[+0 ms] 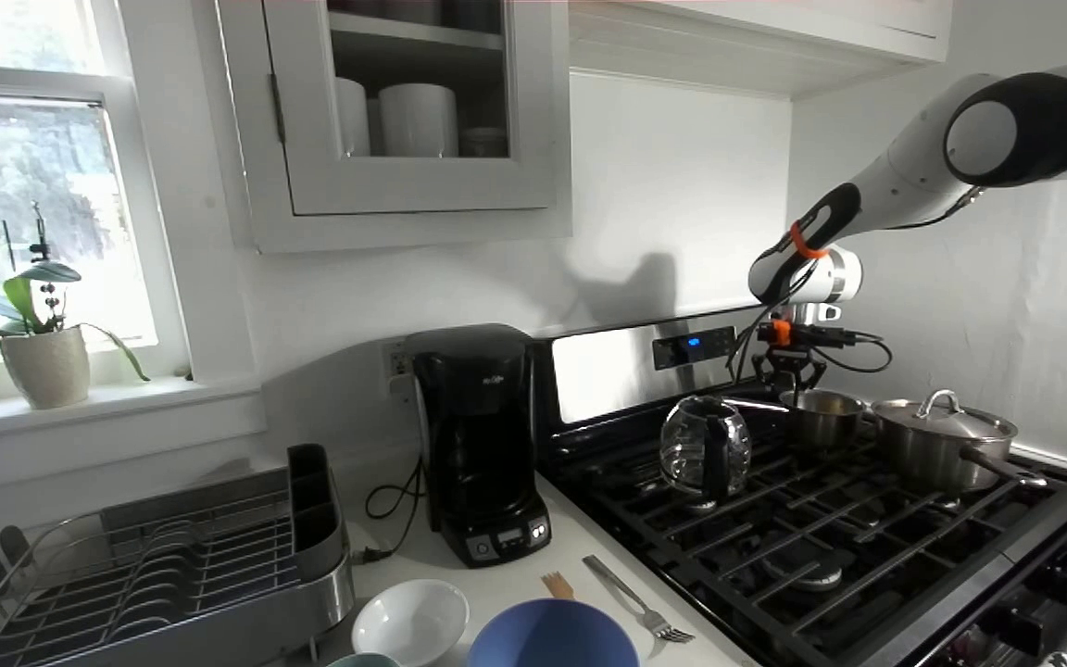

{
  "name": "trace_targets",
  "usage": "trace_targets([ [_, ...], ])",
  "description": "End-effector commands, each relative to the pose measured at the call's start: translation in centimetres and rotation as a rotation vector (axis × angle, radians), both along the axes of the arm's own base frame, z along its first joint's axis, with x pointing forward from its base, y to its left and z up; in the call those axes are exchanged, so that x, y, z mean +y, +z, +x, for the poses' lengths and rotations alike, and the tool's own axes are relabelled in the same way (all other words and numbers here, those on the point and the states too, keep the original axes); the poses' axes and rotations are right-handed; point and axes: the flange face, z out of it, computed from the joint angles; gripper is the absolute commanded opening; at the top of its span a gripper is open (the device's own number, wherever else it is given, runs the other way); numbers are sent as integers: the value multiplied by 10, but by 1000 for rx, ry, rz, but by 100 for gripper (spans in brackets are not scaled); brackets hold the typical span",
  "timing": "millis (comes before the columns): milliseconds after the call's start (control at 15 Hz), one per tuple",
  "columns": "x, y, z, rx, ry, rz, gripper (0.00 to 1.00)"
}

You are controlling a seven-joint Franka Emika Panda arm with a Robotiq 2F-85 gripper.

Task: Pick up the pot from the rear right plate of the stove and move it to the front left plate of the stove

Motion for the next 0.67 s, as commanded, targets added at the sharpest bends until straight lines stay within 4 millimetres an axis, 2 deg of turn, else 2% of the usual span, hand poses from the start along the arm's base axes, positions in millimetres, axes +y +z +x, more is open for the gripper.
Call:
trace_targets([
  [0,-9,-6,6,-23,-5,14,38],
  [67,-10,-8,5,-23,-6,15,14],
  [200,-10,-8,5,-24,-5,12,11],
  [267,-10,-6,5,-28,-3,9,5],
  [400,-8,0,5,-34,0,4,0],
  [600,-5,14,2,-35,6,-1,3],
])
